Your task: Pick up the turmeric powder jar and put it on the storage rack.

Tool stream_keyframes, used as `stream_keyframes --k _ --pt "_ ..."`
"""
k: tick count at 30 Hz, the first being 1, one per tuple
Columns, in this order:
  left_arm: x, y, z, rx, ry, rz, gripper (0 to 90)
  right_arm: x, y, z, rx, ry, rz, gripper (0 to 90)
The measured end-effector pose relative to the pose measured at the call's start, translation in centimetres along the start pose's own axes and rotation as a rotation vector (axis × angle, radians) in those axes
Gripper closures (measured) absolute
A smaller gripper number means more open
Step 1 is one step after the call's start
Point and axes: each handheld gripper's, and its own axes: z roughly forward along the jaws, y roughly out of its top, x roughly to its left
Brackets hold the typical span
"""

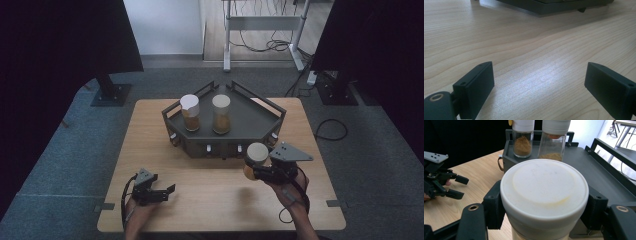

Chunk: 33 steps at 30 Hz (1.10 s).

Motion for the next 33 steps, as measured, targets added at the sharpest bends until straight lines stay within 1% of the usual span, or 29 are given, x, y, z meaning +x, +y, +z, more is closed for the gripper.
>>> stream_keyframes --k 3,8,22,33 --pt "-0.2 0.1 0.1 0.009 0.007 0.013 8.4 -0.1 0.3 0.0 0.001 0.001 -0.001 33.1" --pt "-0.3 0.2 0.0 0.015 0.014 0.02 8.4 -0.3 0.6 0.1 0.002 -0.001 0.001 33.1" --pt "-0.3 0.4 0.1 0.032 0.015 0.021 8.4 -0.9 1.6 0.2 0.001 -0.014 -0.002 33.2" --pt "-0.2 0.6 0.1 0.046 0.013 0.019 8.4 -1.1 2.5 0.3 -0.016 -0.022 -0.011 33.1"
